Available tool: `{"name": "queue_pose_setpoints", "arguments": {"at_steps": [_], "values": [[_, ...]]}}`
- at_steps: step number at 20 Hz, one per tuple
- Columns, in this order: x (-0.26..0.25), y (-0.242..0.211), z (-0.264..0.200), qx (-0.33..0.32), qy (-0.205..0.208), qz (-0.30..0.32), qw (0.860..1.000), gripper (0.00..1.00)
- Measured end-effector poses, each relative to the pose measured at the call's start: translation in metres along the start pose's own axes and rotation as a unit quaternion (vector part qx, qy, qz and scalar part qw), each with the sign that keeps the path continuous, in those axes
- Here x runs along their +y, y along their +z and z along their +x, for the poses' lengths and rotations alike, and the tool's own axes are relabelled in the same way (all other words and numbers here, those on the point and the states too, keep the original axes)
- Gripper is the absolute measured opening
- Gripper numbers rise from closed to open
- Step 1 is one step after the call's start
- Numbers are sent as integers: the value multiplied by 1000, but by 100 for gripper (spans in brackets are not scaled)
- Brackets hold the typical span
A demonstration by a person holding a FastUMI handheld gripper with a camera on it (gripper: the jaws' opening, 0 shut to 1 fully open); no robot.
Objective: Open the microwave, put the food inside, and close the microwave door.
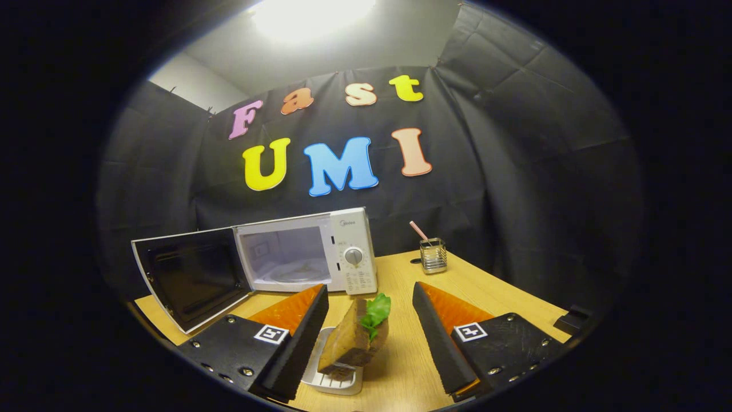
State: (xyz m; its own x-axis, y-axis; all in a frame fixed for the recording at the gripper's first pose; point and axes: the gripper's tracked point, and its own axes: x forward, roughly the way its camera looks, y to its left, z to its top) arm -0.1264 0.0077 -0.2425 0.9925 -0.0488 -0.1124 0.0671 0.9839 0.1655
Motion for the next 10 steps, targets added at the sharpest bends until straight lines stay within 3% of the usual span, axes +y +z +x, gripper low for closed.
{"name": "queue_pose_setpoints", "arguments": {"at_steps": [6,7,9,10], "values": [[5,-48,3,58,24,23,998,90],[6,-54,4,69,26,26,997,81],[11,-62,6,81,38,35,995,75],[13,-59,3,80,46,46,995,63]]}}
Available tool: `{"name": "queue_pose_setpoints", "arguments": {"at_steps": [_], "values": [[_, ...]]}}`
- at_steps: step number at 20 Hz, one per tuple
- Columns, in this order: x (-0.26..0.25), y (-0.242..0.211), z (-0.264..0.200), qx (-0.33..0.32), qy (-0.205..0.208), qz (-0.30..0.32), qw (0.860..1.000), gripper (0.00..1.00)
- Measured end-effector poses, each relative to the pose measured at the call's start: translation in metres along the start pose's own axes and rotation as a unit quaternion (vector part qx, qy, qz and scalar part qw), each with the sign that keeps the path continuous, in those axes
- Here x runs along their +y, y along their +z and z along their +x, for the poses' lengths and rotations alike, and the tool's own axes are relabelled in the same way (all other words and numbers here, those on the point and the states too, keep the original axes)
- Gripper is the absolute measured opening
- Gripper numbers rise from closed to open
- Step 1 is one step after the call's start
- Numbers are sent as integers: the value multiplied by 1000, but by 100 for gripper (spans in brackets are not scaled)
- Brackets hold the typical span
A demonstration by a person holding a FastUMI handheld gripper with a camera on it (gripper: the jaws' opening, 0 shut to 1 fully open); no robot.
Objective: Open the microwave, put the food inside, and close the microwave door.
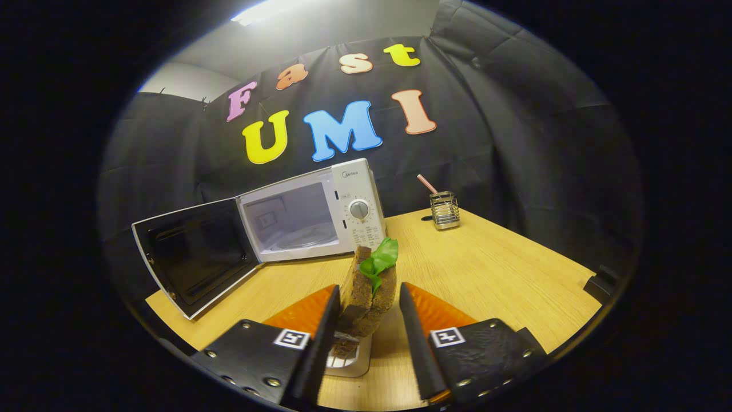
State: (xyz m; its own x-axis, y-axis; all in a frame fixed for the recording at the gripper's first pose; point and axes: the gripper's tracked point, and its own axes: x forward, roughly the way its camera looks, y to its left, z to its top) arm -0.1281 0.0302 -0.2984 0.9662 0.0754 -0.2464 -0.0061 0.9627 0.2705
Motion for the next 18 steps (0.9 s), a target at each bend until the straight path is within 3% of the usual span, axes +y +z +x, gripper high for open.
{"name": "queue_pose_setpoints", "arguments": {"at_steps": [3,4,5,18], "values": [[9,-1,4,-1,23,-6,1000,26],[9,1,4,-2,20,-15,1000,26],[12,1,5,-3,21,-27,999,17],[52,65,13,-65,35,-70,995,17]]}}
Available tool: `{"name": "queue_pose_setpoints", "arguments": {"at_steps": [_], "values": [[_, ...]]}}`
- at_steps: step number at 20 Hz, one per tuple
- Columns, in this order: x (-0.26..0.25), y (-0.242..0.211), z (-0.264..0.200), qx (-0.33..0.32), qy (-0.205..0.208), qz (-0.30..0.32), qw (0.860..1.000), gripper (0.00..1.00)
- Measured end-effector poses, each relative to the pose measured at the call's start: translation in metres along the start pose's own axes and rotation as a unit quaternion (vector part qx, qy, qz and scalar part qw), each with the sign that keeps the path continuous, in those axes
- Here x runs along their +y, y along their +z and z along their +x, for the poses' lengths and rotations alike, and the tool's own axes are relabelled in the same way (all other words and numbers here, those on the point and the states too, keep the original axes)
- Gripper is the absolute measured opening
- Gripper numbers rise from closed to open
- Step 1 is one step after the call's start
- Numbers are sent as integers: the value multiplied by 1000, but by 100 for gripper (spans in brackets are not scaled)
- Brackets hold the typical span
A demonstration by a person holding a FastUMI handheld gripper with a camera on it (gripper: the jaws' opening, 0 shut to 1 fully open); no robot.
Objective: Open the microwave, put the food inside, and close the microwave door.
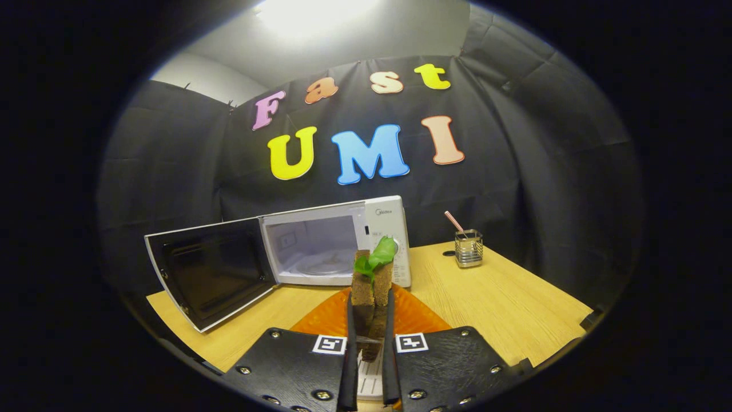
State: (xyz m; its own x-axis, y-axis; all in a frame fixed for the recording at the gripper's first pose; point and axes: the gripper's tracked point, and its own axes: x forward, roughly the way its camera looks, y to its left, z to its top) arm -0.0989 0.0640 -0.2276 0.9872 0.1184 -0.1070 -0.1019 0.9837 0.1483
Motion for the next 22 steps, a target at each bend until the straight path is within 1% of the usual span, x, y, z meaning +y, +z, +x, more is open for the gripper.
{"name": "queue_pose_setpoints", "arguments": {"at_steps": [6,10,12,15,18,20,22], "values": [[42,23,37,-16,33,-23,999,17],[63,30,70,-18,38,-26,999,17],[73,32,87,-19,39,-13,999,17],[89,31,115,-17,46,41,998,17],[100,25,144,-9,49,104,993,17],[101,22,160,-8,44,152,987,17],[98,16,175,-7,32,204,978,17]]}}
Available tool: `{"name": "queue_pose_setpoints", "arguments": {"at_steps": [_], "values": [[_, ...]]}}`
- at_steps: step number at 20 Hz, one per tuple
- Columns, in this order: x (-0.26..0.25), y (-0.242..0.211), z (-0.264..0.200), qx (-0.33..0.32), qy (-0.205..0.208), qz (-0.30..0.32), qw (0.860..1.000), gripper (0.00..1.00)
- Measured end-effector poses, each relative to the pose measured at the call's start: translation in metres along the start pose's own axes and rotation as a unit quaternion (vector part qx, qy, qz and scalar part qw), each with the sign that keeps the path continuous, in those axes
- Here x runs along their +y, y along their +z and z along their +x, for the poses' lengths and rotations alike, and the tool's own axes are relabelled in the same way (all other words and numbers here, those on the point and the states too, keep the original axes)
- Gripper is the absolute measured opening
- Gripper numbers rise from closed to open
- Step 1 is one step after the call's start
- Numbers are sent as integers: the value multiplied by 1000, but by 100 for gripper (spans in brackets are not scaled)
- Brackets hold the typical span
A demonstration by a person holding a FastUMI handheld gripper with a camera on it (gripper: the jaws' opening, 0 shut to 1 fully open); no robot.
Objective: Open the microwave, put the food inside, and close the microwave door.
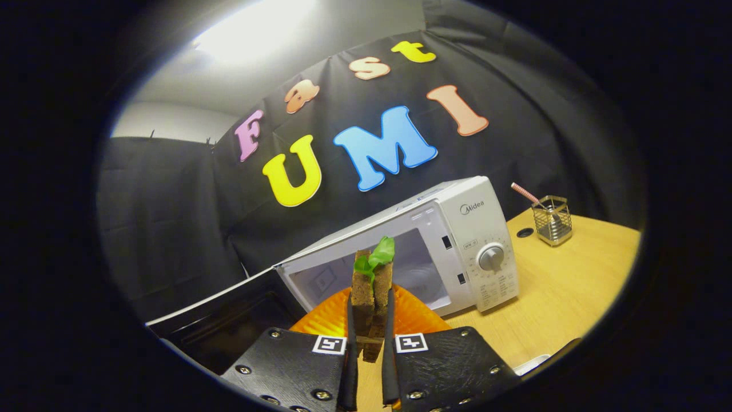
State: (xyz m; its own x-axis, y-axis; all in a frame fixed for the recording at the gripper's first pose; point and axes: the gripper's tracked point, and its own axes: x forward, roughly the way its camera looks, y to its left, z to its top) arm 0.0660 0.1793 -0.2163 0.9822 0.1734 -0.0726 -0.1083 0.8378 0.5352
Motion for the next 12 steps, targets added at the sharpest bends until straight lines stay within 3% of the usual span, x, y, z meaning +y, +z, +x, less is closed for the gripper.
{"name": "queue_pose_setpoints", "arguments": {"at_steps": [3,6,9,12], "values": [[-6,-9,23,-5,-8,115,993,17],[-13,-26,51,0,-24,225,974,17],[-16,-39,71,-9,-46,260,964,17],[-11,-37,90,-32,-41,296,954,17]]}}
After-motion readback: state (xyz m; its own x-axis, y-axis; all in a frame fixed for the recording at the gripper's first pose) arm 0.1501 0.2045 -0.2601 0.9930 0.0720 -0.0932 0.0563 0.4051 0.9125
